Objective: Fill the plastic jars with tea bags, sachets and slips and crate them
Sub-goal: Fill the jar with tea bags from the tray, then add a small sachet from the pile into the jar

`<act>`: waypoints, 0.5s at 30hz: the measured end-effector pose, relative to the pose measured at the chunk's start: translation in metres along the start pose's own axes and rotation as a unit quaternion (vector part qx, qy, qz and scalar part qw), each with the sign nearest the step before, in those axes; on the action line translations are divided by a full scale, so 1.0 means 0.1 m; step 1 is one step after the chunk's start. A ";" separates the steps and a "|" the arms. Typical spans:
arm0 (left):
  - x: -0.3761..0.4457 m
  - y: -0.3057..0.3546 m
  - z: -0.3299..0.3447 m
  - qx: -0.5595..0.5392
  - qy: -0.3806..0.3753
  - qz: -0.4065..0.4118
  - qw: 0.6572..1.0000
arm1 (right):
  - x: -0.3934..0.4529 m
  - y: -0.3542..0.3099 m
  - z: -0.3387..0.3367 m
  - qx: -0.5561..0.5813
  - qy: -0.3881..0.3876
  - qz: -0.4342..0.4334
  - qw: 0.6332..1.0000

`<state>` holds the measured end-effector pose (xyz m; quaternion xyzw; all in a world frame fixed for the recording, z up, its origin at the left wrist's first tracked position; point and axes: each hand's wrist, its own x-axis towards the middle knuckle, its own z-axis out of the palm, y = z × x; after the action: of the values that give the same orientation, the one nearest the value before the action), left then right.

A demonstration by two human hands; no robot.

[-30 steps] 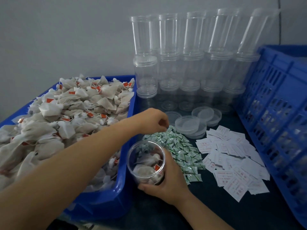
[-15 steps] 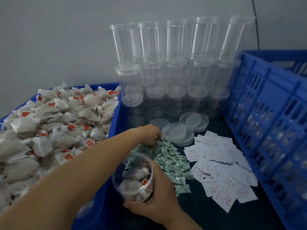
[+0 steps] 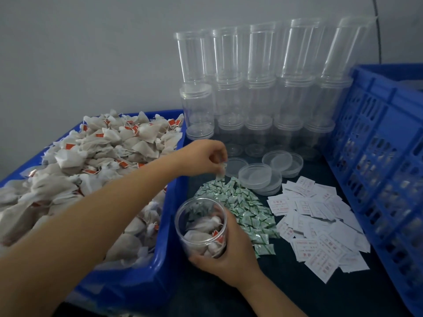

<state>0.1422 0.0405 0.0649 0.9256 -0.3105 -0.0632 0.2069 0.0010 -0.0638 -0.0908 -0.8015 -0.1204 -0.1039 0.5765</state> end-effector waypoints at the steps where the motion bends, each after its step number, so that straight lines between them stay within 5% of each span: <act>1: -0.12 0.04 -0.08 -0.036 0.001 -0.002 0.999 | 0.00 0.00 0.00 0.003 0.002 -0.001 1.000; 7: -0.88 0.26 -0.22 -0.211 -0.005 -0.039 0.977 | 0.00 -0.03 -0.01 0.013 0.006 0.006 1.000; 15: -1.27 0.28 0.12 -0.068 0.011 -0.077 0.995 | 0.00 -0.04 0.01 0.009 0.005 0.011 1.000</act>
<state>0.0225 0.0923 0.0644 0.9312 -0.2309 -0.0899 0.2672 0.0000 -0.0621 -0.0876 -0.7971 -0.1097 -0.1002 0.5852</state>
